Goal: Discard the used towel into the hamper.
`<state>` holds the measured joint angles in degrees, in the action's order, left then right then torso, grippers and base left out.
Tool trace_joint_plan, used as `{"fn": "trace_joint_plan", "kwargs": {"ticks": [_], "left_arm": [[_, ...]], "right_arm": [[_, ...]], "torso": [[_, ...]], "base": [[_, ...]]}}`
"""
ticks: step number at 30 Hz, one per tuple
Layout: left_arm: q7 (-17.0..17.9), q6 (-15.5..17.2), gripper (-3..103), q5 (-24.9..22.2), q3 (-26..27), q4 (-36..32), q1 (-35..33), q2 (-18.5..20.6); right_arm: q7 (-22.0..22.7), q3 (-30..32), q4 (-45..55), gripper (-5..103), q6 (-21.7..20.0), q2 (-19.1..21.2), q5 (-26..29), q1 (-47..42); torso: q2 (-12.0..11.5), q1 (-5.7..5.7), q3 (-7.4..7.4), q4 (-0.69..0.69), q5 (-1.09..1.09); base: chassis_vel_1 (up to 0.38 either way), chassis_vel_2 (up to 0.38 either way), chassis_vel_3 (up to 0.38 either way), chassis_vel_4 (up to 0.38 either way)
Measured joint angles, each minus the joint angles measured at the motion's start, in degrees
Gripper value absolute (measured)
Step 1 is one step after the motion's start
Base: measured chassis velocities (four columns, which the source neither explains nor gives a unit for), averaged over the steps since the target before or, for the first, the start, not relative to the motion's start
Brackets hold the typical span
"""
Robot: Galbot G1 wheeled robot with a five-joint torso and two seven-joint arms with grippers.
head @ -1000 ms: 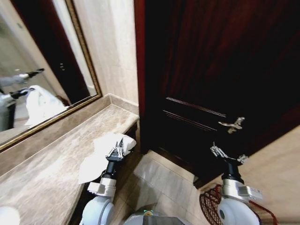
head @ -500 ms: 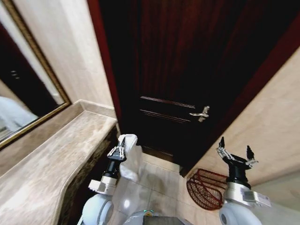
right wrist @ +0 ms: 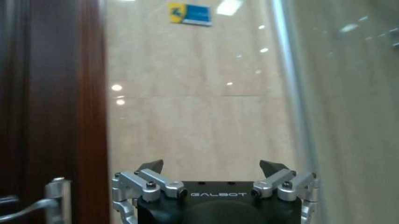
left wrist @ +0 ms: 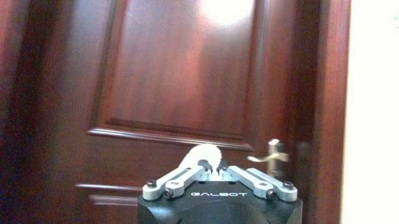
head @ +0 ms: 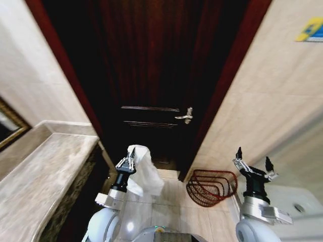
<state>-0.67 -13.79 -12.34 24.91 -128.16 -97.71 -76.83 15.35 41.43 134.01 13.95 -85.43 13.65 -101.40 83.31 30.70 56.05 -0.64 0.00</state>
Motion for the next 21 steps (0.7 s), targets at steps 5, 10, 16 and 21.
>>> {"fn": "trace_joint_plan", "kwargs": {"ticks": [5, 10, 16, 21], "left_arm": [[0.0, 0.0, 2, -0.2, 0.2, 0.3, 0.1, 0.6], [0.0, 0.0, 2, -0.4, 0.1, 0.7, 0.3, 0.9], [-0.1, -0.1, 2, -0.7, 0.2, 0.9, 0.3, 1.6], [0.0, -0.1, 2, -1.4, 0.4, 1.2, 0.4, 2.2]], "right_arm": [[-0.1, 0.0, -0.2, 100, 0.0, 0.0, 0.1, 0.0], [-0.1, 0.0, -0.4, 100, 0.0, 0.1, 0.1, 0.2], [-0.1, -0.1, -0.8, 100, 0.0, 0.0, 0.1, 0.3], [-0.1, -0.1, -1.3, 100, 0.0, 0.0, 0.3, 0.5]], "torso": [[0.0, 0.0, 0.0, 0.0, -0.01], [0.0, 0.0, 0.0, -0.01, -0.02], [0.0, 0.0, 0.0, -0.01, 0.0], [0.0, 0.0, 0.0, 0.0, 0.0]], "base": [[-0.136, -0.128, -0.125, -0.125], [-0.13, -0.116, -0.111, -0.142], [-0.132, -0.132, -0.108, -0.131], [-0.121, -0.134, -0.128, -0.105]]}}
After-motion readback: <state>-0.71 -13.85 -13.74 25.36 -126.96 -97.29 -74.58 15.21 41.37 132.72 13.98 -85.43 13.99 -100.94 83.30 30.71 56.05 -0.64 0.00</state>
